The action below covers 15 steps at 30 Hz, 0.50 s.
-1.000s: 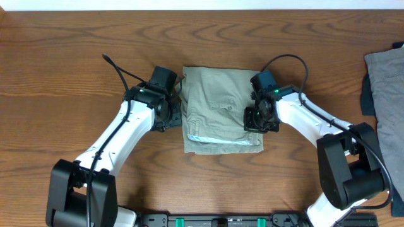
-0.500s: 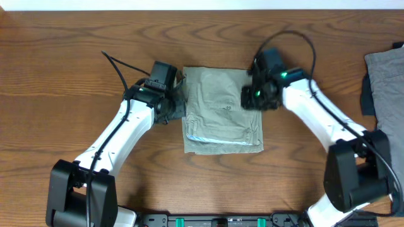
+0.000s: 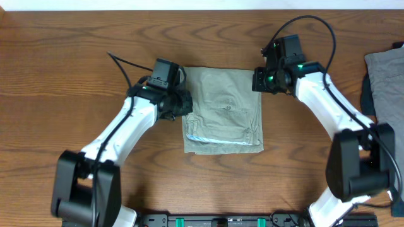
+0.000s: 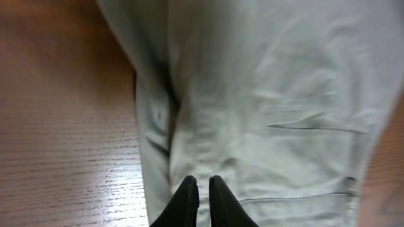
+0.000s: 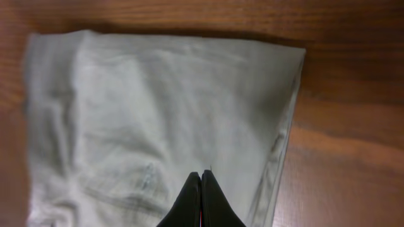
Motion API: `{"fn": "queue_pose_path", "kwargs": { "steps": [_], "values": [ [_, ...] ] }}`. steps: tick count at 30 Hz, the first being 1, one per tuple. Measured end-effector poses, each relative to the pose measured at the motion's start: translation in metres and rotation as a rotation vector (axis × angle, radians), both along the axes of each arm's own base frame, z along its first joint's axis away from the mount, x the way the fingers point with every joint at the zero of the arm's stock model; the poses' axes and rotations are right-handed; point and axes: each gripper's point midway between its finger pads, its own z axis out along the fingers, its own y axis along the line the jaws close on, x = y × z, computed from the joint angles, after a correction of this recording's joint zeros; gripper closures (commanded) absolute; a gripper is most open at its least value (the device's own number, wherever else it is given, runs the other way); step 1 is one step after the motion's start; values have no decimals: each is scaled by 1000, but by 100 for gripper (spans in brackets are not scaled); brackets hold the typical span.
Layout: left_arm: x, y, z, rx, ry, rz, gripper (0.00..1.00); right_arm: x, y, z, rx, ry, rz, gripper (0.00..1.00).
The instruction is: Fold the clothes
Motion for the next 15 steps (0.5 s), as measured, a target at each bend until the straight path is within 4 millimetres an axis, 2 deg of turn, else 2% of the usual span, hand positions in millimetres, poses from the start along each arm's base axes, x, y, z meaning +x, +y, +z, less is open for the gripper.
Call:
{"fn": "queue_pose_path", "kwargs": {
  "steps": [4, 9, 15],
  "values": [
    [-13, 3, -31, 38, 110, -4, 90, 2, -2, -35, -23, 58, -7, 99],
    [-24, 7, -48, 64, 184, -5, 92, -4, -13, -77, -91, 142, -28, 99],
    [-24, 8, -51, 76, 183, -30, 94, -1, -13, -77, -91, 134, -29, 99]
  ]
}}
